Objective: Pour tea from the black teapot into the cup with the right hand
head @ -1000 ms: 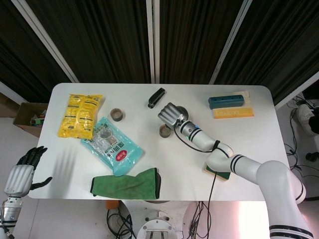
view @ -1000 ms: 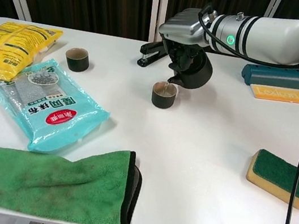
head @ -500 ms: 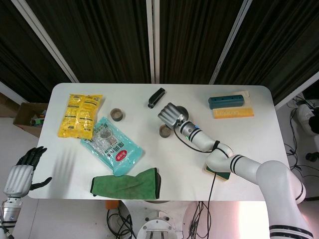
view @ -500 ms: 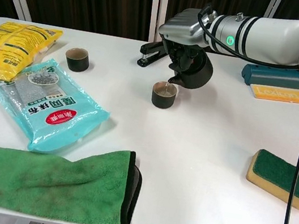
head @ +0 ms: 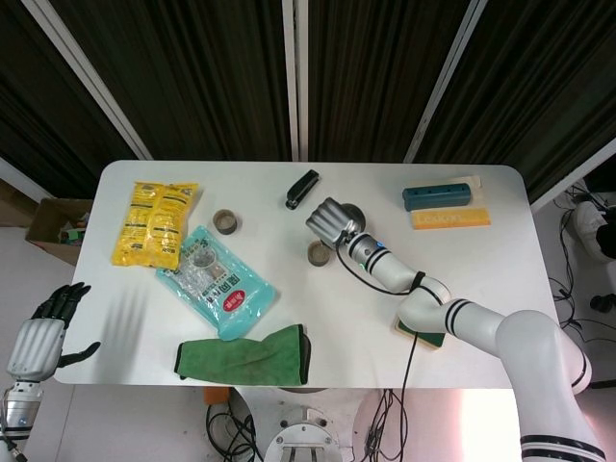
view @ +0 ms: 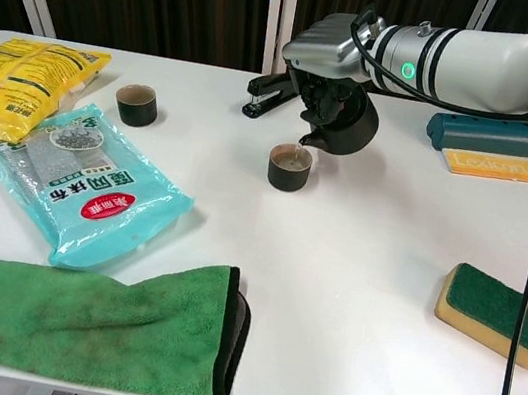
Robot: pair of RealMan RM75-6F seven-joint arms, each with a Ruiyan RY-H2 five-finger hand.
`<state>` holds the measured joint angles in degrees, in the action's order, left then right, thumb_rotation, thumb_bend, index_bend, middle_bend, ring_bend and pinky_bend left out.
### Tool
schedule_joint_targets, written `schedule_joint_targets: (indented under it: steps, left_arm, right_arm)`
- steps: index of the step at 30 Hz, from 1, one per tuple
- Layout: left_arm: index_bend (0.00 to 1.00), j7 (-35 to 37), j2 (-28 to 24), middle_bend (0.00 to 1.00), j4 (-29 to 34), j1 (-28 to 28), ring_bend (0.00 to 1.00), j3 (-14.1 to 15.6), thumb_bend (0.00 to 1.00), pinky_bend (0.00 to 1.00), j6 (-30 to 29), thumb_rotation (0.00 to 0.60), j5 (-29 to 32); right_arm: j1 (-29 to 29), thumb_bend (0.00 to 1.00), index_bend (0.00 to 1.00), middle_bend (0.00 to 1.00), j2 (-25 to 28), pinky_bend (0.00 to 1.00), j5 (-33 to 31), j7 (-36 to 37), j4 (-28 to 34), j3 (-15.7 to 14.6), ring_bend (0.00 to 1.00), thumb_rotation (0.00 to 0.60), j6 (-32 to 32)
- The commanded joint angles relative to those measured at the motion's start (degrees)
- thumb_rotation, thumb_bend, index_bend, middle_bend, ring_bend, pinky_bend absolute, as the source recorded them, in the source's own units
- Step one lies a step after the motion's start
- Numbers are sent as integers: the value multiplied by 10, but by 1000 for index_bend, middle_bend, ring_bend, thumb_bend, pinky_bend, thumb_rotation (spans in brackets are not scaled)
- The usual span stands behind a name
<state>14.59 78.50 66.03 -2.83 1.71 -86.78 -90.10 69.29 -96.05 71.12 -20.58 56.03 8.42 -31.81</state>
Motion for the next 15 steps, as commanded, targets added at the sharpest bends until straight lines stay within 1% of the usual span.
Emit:
schedule_joint_targets:
  steps: [1, 15]
  left_arm:
    - [121, 0, 0, 87, 0, 0, 79, 0, 130, 227, 0, 600, 0]
    - [122, 2, 2, 87, -3, 0, 79, 1, 129, 227, 2, 600, 1]
  right_arm:
    - [0, 389, 1000, 1000, 0, 626, -3, -5, 1, 0, 903, 581, -1]
    - [0, 386, 1000, 1000, -2, 626, -15, -11, 4, 2, 903, 583, -1]
